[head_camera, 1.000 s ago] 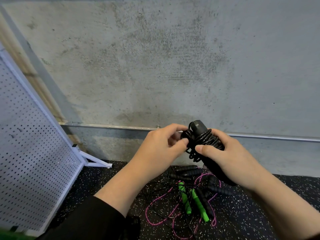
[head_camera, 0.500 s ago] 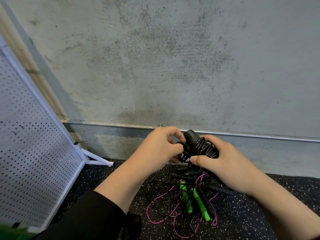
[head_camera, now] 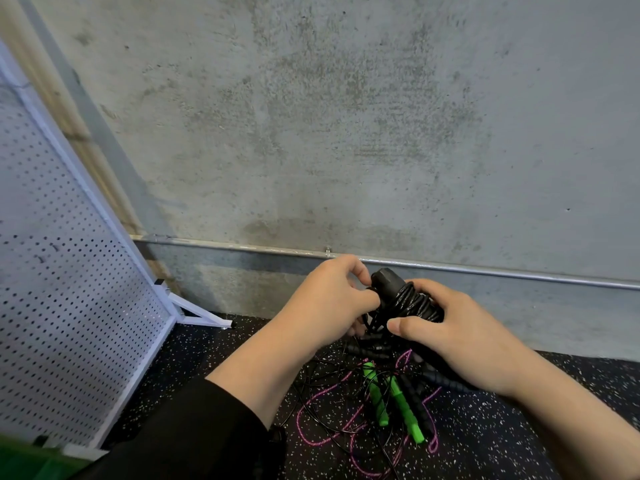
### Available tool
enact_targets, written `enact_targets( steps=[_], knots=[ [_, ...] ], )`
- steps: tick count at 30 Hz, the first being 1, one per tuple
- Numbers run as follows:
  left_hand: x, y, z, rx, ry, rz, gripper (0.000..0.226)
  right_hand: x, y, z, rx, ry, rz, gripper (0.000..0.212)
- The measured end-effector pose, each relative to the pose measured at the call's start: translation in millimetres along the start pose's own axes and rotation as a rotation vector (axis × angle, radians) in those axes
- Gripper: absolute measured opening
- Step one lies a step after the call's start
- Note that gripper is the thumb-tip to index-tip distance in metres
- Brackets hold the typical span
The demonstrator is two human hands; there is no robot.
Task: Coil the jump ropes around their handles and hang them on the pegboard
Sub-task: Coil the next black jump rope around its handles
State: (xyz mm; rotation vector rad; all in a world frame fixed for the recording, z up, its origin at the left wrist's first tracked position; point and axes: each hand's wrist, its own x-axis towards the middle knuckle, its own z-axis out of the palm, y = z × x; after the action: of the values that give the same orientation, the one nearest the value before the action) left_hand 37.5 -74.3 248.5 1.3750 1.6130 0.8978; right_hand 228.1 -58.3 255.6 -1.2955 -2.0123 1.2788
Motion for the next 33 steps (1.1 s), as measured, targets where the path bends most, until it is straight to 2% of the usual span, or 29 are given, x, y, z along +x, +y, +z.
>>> enact_targets(
  steps=[4, 11, 15, 19, 26, 33],
  knots=[
    [2.3, -2.3, 1.3, -0.012, 0.016, 0.004, 0.015, 2.9, 1.4, -0.8, -0.014, 0.028, 0.002, 0.021],
    [1.0, 4.2, -0.8, 0.462, 0.147, 0.109, 0.011, 2.4, -2.5, 4.2, 0.065, -0.005, 0.067, 0.019],
    [0.5, 2.7, -2.3, 0.428, 0.074, 0.101, 0.01, 0.8, -3.4, 3.4, 0.053, 0.012, 0.059, 0.018],
    [-0.2, 1.1, -2.1, 0.389, 0.109, 0.116, 0.01, 1.2, -5.3, 5.8, 0.072, 0.031, 0.071, 0.019],
    [-5.7, 3.1, 3.8, 0.579, 0.158, 0.292, 0.007, 1.6, -9.9, 5.1, 0.108, 0.037, 0.088, 0.015],
    [-9.3, 1.5, 4.4, 0.522, 0.245, 0.572, 0.004, 3.5, -11.7, -1.4, 0.163, 0.022, 0.155, 0.019]
  ],
)
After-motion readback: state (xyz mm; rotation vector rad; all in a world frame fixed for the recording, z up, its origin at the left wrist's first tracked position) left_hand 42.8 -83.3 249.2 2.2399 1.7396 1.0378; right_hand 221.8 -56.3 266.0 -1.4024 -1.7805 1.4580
